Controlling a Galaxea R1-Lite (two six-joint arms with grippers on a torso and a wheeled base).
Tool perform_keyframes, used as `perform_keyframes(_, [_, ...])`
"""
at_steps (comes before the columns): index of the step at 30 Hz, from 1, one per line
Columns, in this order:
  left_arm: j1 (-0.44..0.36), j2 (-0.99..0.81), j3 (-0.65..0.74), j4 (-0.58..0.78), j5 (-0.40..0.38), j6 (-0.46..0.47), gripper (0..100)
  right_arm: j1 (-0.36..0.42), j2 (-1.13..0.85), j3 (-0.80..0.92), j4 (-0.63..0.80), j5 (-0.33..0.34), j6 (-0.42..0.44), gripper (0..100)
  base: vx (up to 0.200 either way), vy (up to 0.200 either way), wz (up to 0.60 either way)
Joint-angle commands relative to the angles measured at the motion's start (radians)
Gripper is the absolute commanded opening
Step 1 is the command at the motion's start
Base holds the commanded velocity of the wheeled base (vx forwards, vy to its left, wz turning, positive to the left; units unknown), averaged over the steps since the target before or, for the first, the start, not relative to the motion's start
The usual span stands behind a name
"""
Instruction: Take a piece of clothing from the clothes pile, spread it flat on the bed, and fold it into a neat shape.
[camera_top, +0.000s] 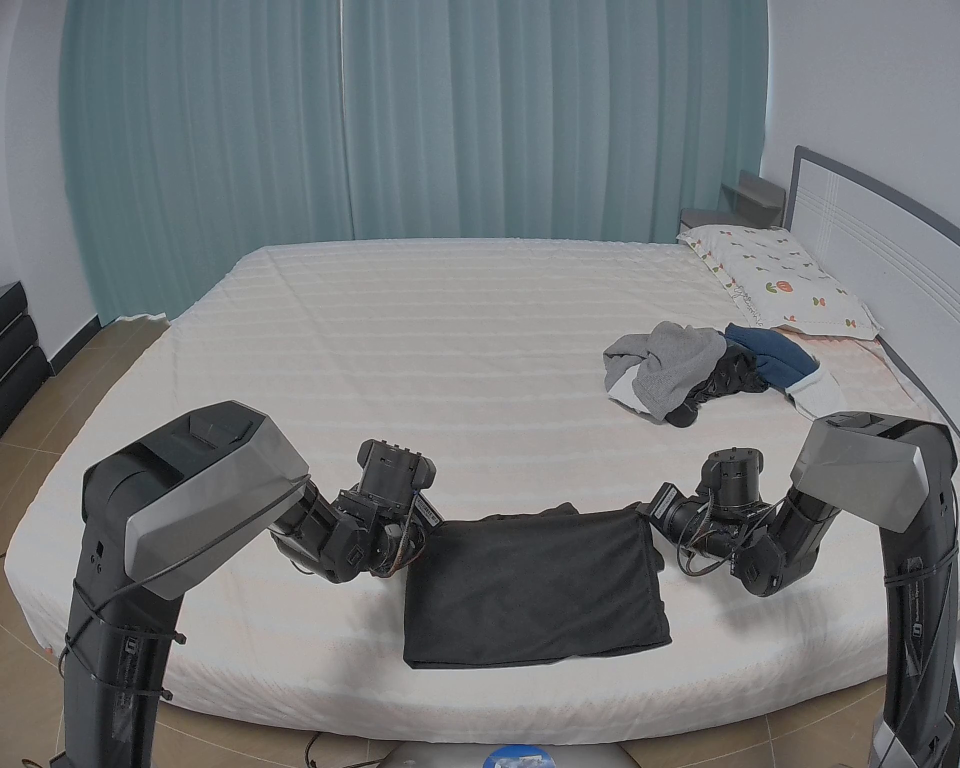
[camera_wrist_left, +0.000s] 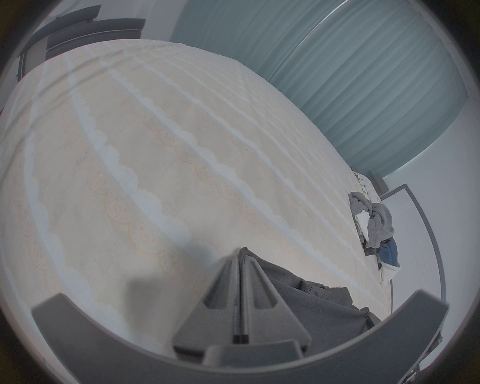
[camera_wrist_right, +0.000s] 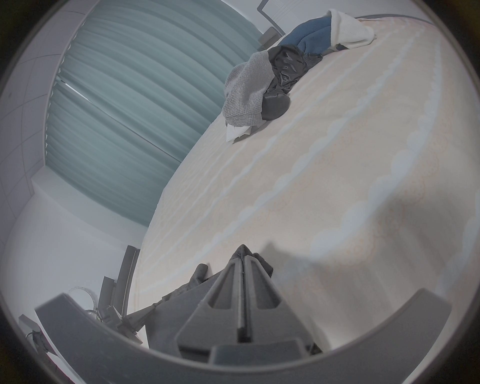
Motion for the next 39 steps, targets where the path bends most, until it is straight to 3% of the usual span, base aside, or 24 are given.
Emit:
perform_keyframes(1, [0.000,0.001,0.001,-0.001,0.001,0.000,0,-0.001,0.001,-0.002,0.001,0.000,0.001,0,0.000,0.000,0.00])
perform_keyframes(11, [0.000,0.000,0.002,0.000,0.001,-0.002,0,0.001,0.003,0.004,0.002,-0.001,0.001,0,0.000,0.000,0.00])
perform_keyframes(12, [0.000,0.000,0.002,0.000,0.001,-0.002,100,0.004,0.001,0.009,0.002,-0.001,0.001,0,0.000,0.000,0.00])
perform_keyframes(15, [0.000,0.000,0.002,-0.001,0.001,-0.003,100,0.008,0.000,0.012,0.002,-0.001,0.001,0,0.000,0.000,0.00])
perform_keyframes(16, [0.000,0.000,0.001,-0.001,0.001,-0.003,100,0.008,0.000,0.012,0.001,-0.001,0.001,100,0.000,0.000,0.00])
perform_keyframes(26, [0.017,-0.015,0.045,-0.058,-0.010,-0.031,100,-0.027,-0.068,0.073,0.002,0.016,0.025,100,0.000,0.000,0.00])
perform_keyframes(27, [0.031,-0.054,0.123,-0.116,-0.027,-0.028,100,-0.058,-0.092,0.098,0.002,0.055,0.087,100,0.000,0.000,0.00])
perform_keyframes(30, [0.031,-0.080,0.199,-0.187,-0.056,-0.020,100,-0.088,-0.095,0.118,0.002,0.101,0.110,100,0.000,0.000,0.00])
perform_keyframes(33, [0.022,-0.089,0.243,-0.253,-0.068,-0.016,100,-0.101,-0.095,0.121,0.002,0.117,0.114,100,0.000,0.000,0.00])
perform_keyframes(39, [0.020,-0.085,0.245,-0.251,-0.082,-0.016,100,-0.105,-0.091,0.119,0.002,0.129,0.177,100,-0.167,0.000,0.00])
